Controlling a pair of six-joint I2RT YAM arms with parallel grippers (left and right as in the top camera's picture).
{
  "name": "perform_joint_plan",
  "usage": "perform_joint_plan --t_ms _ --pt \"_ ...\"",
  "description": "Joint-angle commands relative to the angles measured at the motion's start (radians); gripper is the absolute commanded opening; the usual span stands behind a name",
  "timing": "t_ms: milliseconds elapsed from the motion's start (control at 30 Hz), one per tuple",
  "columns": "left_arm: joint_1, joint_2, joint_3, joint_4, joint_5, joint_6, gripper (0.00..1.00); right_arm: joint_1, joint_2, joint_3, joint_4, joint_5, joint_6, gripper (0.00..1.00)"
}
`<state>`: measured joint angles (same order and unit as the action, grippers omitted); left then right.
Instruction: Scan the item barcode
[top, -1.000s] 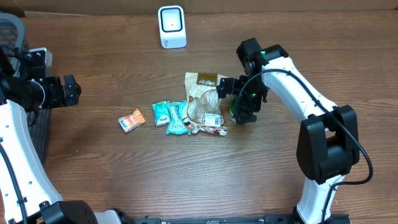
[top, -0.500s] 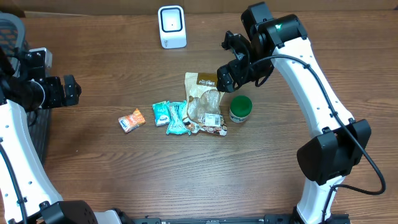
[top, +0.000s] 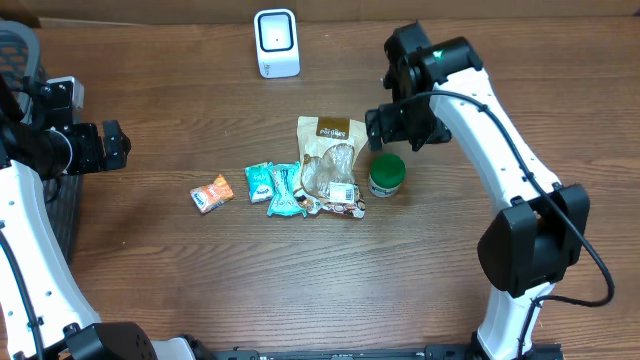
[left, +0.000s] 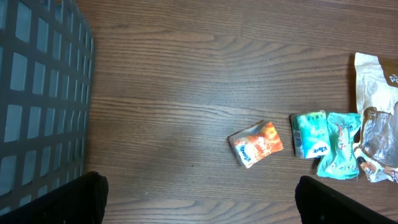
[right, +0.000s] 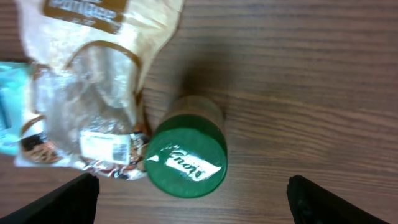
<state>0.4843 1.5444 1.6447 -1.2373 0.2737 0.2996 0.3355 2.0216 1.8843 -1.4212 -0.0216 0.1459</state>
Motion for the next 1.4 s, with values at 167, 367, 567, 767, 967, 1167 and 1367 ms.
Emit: perform_joint_plan --t_ms 167,367,567,767,967,1167,1367 --pt "0.000 -0.028 0.023 0.001 0.012 0.027 1.00 0.013 -0.012 -0.151 0.089 -0.003 -0.029 0.95" --pt "0.000 -0.028 0.023 0.001 0.012 0.027 1.00 0.033 -0.012 -0.212 0.137 -0.018 -0.050 0.95" --pt "0.000 -0.028 0.023 0.001 0.012 0.027 1.00 0.033 -0.012 -0.271 0.204 -0.013 -0.069 0.95" --pt "0.000 -0.028 0.023 0.001 0.012 0.027 1.00 0.028 -0.012 -0.312 0.258 0.023 -0.069 0.84" --pt "0.000 -0.028 0.023 0.001 0.012 0.027 0.99 0.028 -0.012 -0.312 0.272 0.029 -0.068 0.63" --pt "0.000 -0.028 0.023 0.001 0.012 0.027 1.00 0.028 -0.012 -0.299 0.253 0.021 -0.064 0.49" --pt "0.000 -0.028 0.023 0.001 0.012 0.027 1.00 0.028 -0.015 -0.182 0.182 -0.073 -0.101 0.49"
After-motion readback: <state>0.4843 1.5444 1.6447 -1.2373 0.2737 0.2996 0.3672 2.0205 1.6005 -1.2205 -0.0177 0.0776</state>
